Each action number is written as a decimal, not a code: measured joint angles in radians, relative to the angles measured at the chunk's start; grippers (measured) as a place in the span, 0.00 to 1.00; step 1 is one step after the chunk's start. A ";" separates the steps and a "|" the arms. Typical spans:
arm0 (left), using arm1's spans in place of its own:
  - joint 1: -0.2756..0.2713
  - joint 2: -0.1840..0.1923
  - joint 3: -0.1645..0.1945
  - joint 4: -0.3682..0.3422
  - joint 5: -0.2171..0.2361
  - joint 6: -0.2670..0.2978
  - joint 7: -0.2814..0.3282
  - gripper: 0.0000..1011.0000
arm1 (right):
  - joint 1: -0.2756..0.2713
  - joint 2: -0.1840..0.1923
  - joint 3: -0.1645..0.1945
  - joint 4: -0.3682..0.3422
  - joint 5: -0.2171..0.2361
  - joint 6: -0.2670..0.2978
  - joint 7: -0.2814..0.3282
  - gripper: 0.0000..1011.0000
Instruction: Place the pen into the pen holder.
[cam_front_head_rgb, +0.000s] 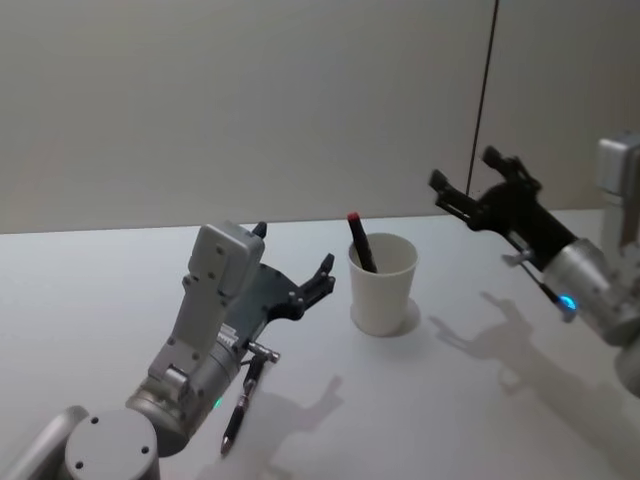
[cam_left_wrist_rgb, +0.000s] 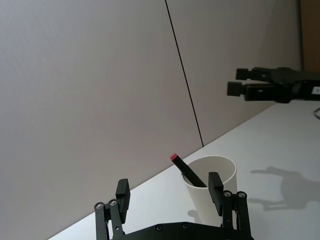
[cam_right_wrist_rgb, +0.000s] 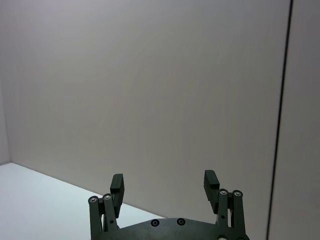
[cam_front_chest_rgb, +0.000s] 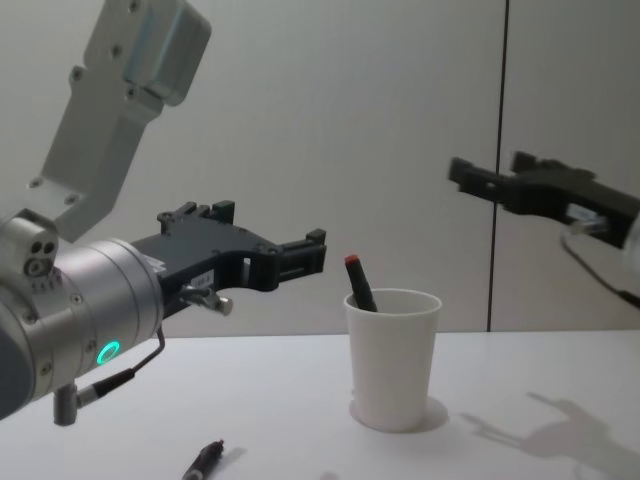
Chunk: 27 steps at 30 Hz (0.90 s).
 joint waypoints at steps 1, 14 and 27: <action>0.000 0.000 0.000 0.000 0.000 0.000 0.000 0.99 | -0.011 0.005 0.003 -0.020 -0.002 0.014 -0.006 0.99; 0.000 0.000 0.000 0.000 0.000 0.000 0.000 0.99 | -0.182 0.095 0.056 -0.296 -0.003 0.220 -0.091 0.99; 0.000 0.000 0.000 0.000 0.000 0.000 0.000 0.99 | -0.339 0.173 0.115 -0.476 0.049 0.347 -0.153 0.99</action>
